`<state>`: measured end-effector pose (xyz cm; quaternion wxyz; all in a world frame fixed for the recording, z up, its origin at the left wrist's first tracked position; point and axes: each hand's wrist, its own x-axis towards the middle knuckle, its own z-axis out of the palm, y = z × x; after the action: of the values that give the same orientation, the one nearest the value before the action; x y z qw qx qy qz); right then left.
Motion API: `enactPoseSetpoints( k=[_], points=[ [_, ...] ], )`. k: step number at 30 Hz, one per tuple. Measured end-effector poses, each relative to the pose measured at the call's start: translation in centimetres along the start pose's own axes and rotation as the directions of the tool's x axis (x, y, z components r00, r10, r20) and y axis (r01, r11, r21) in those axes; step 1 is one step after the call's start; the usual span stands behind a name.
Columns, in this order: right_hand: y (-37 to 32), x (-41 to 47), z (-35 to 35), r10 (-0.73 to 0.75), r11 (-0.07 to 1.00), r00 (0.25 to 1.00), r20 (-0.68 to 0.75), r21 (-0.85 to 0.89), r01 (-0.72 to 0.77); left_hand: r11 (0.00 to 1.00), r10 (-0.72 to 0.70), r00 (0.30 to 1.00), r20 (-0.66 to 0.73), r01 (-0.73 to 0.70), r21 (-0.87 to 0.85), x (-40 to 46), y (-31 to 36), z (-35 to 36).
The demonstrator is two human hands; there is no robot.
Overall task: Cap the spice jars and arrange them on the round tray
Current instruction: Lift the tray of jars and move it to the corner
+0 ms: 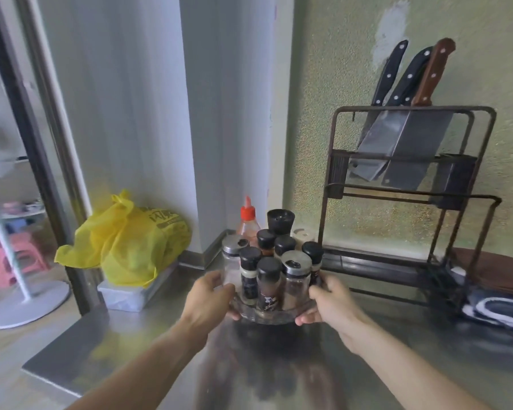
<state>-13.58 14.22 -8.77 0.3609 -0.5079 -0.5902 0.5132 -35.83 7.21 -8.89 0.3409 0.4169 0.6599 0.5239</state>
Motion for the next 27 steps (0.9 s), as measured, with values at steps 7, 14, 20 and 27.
enactPoseSetpoints(
  k=[7, 14, 20, 27],
  points=[
    [-1.2, 10.6, 4.0, 0.051, 0.998, 0.997, 0.049, -0.039, -0.049, 0.997, -0.056, 0.996, -0.067, 0.053, -0.053, 8.5, -1.9, -1.1],
    [0.1, 16.2, 4.8, 0.104, 0.994, 0.994, 0.024, -0.044, -0.103, 0.996, -0.082, 0.994, -0.074, 0.079, -0.04, 13.0, -4.0, 0.3],
    [1.0, 18.4, 4.6, 0.14, 0.99, 0.99, 0.017, -0.029, -0.14, 0.995, -0.097, 0.992, -0.084, 0.094, -0.043, 13.5, -5.4, 1.1],
    [0.5, 17.2, 5.2, 0.192, 0.977, 0.981, -0.035, -0.085, -0.194, 0.988, -0.157, 0.982, -0.102, 0.156, -0.011, 12.6, -4.7, 1.6]
  ],
)
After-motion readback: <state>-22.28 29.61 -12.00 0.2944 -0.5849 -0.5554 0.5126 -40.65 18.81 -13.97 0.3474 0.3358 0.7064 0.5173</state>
